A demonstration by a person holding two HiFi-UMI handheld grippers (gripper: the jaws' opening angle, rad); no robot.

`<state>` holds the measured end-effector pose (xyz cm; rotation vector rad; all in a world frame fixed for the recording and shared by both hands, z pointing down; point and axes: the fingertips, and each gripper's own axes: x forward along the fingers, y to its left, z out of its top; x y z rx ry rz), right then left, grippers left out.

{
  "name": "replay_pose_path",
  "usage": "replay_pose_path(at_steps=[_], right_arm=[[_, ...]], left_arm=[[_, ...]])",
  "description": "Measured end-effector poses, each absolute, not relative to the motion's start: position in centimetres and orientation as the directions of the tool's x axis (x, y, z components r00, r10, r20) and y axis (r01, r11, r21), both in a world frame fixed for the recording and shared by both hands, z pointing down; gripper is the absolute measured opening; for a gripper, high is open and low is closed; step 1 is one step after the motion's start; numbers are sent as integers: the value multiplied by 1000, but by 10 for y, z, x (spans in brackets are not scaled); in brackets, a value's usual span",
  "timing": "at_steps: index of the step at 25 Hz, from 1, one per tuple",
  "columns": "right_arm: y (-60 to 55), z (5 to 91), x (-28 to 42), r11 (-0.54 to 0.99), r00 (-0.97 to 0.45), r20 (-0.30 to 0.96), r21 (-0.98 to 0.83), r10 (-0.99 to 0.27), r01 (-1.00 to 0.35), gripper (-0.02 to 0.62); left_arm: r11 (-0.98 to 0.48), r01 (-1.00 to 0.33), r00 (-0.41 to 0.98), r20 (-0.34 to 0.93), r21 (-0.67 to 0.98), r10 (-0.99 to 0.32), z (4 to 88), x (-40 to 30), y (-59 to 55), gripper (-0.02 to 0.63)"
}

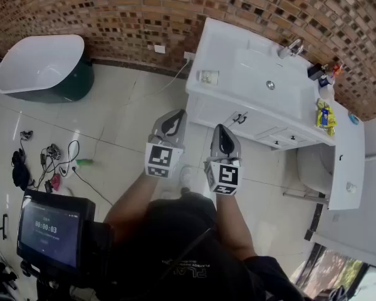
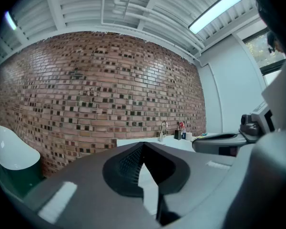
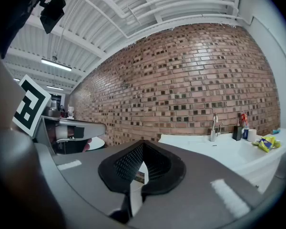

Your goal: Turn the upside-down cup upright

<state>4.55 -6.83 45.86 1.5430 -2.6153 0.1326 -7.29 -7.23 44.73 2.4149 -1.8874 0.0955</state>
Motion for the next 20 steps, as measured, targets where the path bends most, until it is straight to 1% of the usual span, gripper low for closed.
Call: replay_pose_path(at_steps=[14, 20], right_arm=[[-151, 476, 60, 521, -522, 176, -52, -835, -852, 12], [-174, 483, 51, 566, -570, 196, -81, -798, -820, 12]], left_arm=[[-196, -980, 196, 137, 13, -971, 459, -57, -146, -3], [-155, -988, 154, 163, 4, -975, 463, -63, -168, -2]])
